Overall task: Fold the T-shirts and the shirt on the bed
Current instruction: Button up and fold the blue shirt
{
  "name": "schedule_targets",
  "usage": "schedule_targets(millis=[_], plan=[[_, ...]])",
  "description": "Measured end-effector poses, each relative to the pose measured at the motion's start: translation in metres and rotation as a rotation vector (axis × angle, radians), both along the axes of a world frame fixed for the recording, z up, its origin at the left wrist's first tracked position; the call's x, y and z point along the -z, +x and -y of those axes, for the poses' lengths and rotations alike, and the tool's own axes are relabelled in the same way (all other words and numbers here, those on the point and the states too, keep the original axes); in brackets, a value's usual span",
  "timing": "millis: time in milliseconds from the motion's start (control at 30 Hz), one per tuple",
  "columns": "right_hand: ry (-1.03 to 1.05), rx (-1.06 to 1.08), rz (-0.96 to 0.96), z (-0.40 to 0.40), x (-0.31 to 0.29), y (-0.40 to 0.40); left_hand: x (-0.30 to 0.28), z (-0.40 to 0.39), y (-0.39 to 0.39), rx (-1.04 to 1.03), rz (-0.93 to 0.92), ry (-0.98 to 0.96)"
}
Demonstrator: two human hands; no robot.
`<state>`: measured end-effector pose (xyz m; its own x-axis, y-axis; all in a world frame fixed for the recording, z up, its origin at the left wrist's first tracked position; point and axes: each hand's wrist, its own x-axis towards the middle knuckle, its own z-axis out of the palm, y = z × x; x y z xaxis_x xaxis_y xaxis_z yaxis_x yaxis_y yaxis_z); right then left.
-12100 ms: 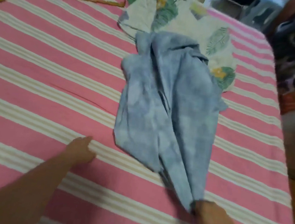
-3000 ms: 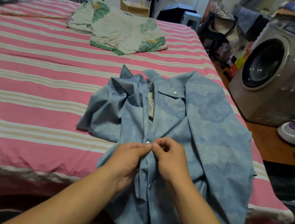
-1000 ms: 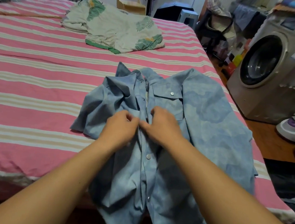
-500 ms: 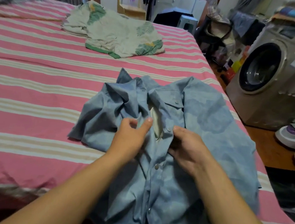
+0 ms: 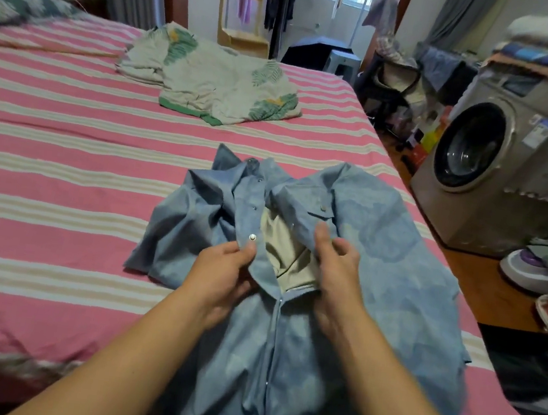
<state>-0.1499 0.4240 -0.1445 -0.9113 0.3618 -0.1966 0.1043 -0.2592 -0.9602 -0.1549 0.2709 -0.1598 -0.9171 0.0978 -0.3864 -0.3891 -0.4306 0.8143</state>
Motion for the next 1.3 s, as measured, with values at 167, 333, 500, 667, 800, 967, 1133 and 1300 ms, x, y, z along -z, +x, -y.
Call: schedule_targets(millis=[167,333,500,667,800,967,1133,1300], plan=[[1.155,-0.031,0.092,-0.008,-0.010,0.025,0.000,0.015,0.004,-0.029,-0.271,-0.568],[1.264,0.109,-0.038,-0.013,-0.028,0.030,-0.006,0.013,0.017,-0.049,-0.504,-0.901],[0.987,-0.084,-0.147,0.027,-0.025,0.030,-0.008,0.002,0.025,0.007,-0.521,-0.841],[1.087,-0.100,-0.133,0.023,-0.020,0.030,-0.010,0.003,0.029,0.048,-0.425,-0.613],[1.256,-0.076,-0.162,0.023,-0.016,0.032,-0.009,0.005,0.031,0.026,-0.476,-0.696],[1.352,-0.061,-0.262,0.030,-0.014,0.041,-0.010,0.003,0.033,-0.021,-0.559,-0.845],[1.480,0.040,-0.313,0.036,-0.011,0.046,-0.007,0.002,0.033,-0.033,-0.586,-0.902],[1.497,-0.004,-0.336,0.037,-0.005,0.044,-0.005,0.006,0.034,0.020,-0.530,-0.756]])
